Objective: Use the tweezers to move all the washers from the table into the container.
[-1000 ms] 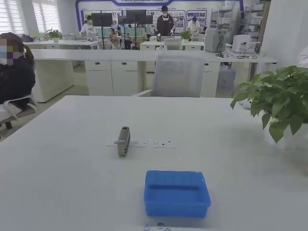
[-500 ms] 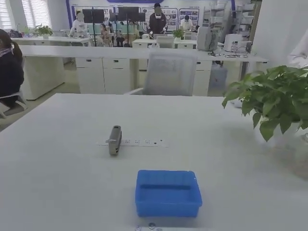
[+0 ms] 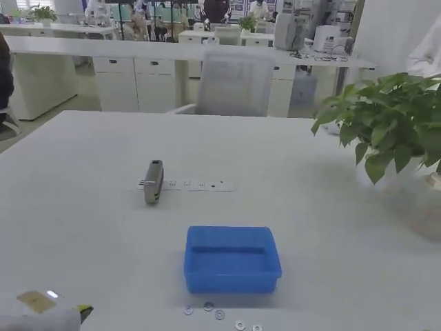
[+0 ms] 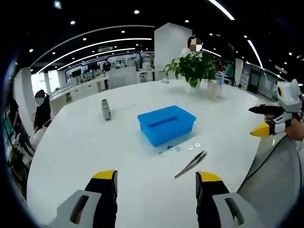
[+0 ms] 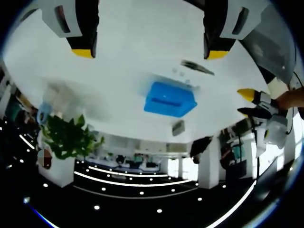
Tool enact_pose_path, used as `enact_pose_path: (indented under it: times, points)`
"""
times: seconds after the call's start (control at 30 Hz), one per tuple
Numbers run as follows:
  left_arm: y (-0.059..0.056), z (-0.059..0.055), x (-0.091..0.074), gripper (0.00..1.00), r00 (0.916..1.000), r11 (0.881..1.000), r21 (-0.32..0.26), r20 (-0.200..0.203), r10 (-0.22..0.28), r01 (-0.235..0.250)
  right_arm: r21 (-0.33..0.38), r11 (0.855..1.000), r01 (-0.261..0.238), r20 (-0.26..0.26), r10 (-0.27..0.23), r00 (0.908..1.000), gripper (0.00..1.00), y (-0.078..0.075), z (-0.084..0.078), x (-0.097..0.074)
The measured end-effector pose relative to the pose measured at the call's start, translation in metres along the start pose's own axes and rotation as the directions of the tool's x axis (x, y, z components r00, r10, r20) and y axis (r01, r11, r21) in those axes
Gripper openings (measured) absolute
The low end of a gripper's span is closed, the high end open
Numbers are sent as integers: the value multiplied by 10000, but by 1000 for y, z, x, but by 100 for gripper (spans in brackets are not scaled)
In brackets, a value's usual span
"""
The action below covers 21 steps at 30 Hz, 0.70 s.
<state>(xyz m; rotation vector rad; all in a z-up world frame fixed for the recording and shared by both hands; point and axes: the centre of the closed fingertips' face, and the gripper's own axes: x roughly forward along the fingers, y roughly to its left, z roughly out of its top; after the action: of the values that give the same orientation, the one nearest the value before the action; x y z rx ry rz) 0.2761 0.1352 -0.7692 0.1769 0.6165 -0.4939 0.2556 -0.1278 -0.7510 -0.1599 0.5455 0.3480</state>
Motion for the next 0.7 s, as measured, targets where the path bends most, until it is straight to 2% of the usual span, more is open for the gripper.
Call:
enact_pose_path:
  times: [0.07, 0.13, 0.2, 0.3, 0.37, 0.4, 0.43, 0.5, 0.57, 0.63, 0.7]
  points:
    - [-5, -1, 6, 62, 9986, 9987, 39, -170, -499, 500, 49, 10000, -5, -24, 6, 10000, 91, 1, 0, 0]
    - [-9, -3, 12, 57, 9952, 9951, 426, -426, -879, 898, 68, 10000, -31, -81, 31, 10000, 91, 2, -1, 1]
    - [-10, -3, 15, 51, 9938, 9929, 610, -523, -985, 1017, 80, 10000, -51, -131, 52, 9999, 91, 3, -1, 1]
    - [-16, -5, 27, 44, 9863, 9806, 1254, -862, -1406, 1507, 157, 9998, -98, -150, 100, 9998, 91, 4, 0, 2]
    - [-19, -14, 35, 39, 9767, 9700, 1564, -1371, -1651, 1859, 184, 9998, -109, -195, 113, 9997, 91, 5, 0, 2]
    - [-19, -16, 38, 37, 9749, 9692, 1575, -1480, -1666, 1895, 189, 9998, -111, -213, 115, 9997, 91, 5, 0, 3]
    - [-21, -18, 43, 36, 9694, 9656, 1566, -1647, -1818, 2077, 183, 9998, -106, -230, 110, 9997, 91, 5, 0, 3]
    - [-24, -19, 48, 32, 9655, 9626, 1544, -1721, -1955, 2225, 173, 9998, -80, -273, 85, 9996, 90, 5, 0, 3]
    - [-30, -23, 53, 29, 9531, 9498, 1707, -2003, -2271, 2621, 181, 9998, -68, -328, 74, 9994, 90, 5, -1, 3]
    - [-34, -27, 60, 27, 9442, 9422, 1734, -2180, -2470, 2866, 222, 9997, -63, -345, 71, 9994, 90, 5, -2, 2]
    - [-38, -30, 64, 20, 9351, 9339, 1812, -2382, -2624, 3083, 244, 9997, -61, -417, 71, 9991, 90, 5, -4, 2]
